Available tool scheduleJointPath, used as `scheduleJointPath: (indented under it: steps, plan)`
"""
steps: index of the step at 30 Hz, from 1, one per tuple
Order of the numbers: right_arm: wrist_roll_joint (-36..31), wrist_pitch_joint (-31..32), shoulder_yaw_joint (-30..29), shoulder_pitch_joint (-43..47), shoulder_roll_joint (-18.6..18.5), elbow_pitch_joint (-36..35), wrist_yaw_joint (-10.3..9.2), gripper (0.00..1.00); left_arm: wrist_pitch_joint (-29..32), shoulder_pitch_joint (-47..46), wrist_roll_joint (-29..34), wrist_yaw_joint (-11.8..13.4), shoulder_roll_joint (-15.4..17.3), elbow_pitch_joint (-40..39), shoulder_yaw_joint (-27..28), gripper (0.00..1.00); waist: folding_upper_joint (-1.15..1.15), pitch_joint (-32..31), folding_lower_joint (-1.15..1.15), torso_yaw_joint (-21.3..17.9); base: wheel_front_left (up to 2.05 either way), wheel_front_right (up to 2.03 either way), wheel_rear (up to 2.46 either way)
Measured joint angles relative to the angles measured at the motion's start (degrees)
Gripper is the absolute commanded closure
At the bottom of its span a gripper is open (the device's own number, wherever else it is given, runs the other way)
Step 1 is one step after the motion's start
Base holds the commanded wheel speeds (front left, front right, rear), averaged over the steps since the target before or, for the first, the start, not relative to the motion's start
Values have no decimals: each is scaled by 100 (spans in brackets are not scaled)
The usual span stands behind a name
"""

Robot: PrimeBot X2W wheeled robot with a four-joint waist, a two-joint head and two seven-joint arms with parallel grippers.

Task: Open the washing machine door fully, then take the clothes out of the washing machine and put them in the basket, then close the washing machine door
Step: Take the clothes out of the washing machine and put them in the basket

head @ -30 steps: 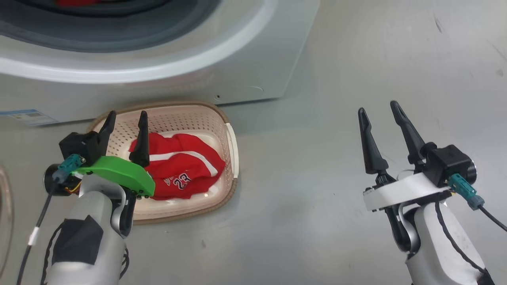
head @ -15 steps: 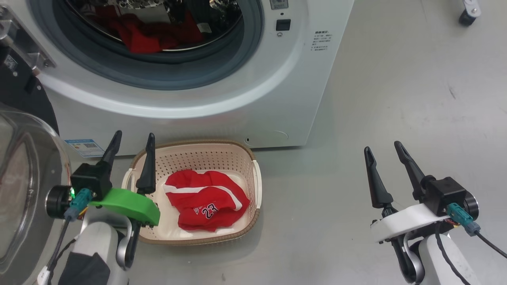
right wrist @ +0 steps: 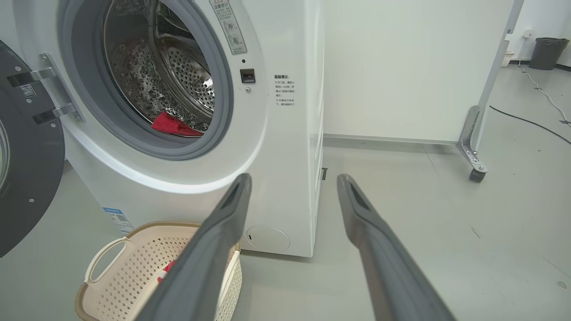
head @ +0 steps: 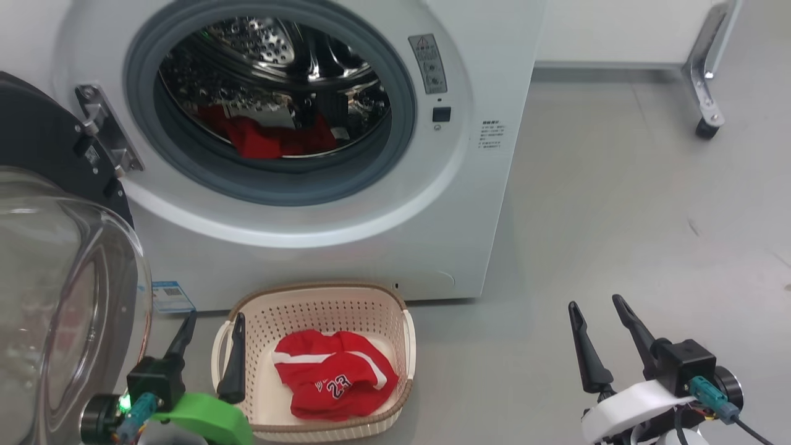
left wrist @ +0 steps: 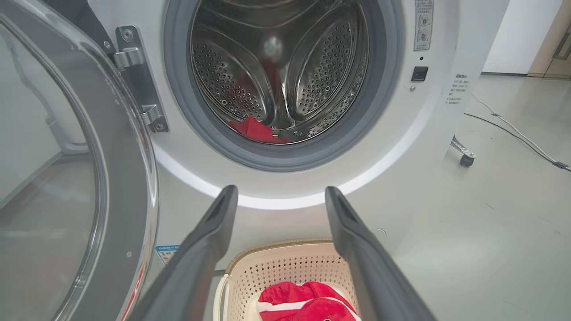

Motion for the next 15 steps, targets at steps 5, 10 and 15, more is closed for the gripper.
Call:
scheduleJointPath:
  steps: [5, 10, 15]
  plan:
    - [-25, 0, -7, 130, 25, -34, 0, 0, 0, 279, 0, 52, 4, -263, -11, 0, 0, -236, 0, -20, 0, 0, 0]
    - [-25, 0, -16, 155, 30, -71, 4, 0, 1, 469, 0, 109, 5, -444, -13, 0, 0, -303, 0, -45, 0, 0, 0]
    - [-33, 0, -29, 234, 33, -114, 4, 0, 1, 634, 0, 155, 7, -671, -18, 0, 0, -308, 0, -52, 0, 0, 0]
